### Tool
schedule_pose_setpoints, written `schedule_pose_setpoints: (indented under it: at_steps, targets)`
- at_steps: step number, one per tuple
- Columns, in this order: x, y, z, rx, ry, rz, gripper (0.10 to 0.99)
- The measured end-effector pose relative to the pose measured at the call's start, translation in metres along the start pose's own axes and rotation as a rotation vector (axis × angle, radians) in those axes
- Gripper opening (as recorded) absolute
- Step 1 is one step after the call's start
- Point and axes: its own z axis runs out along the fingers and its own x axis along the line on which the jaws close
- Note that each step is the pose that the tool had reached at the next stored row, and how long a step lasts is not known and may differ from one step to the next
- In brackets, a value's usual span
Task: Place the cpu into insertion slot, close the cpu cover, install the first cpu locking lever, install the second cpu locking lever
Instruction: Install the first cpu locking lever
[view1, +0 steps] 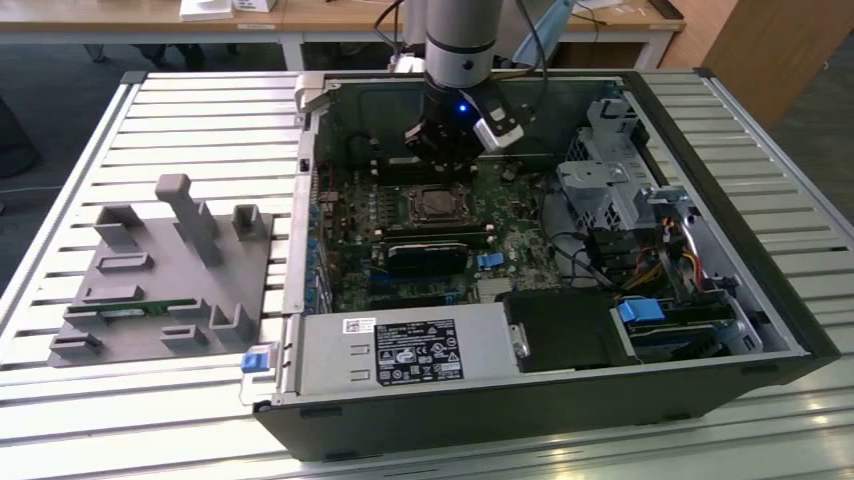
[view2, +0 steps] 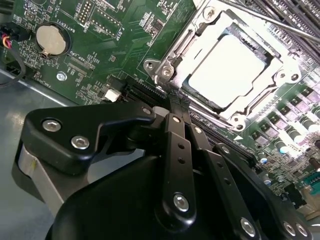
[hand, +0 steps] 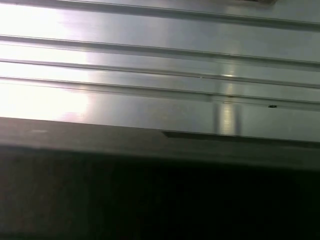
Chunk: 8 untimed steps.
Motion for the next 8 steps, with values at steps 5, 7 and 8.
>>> schedule_pose_setpoints:
  at_steps: [5, 7, 8]
  targets:
    - [0.0, 0.0002, 0.0003, 0.016, 0.0009, 0.0, 0.106]
    - [0.0, 0.0004, 0.0005, 0.023, 0.0015, 0.0, 0.106]
    - [0.0, 0.0005, 0.0007, 0.026, 0.0016, 0.0, 0.106]
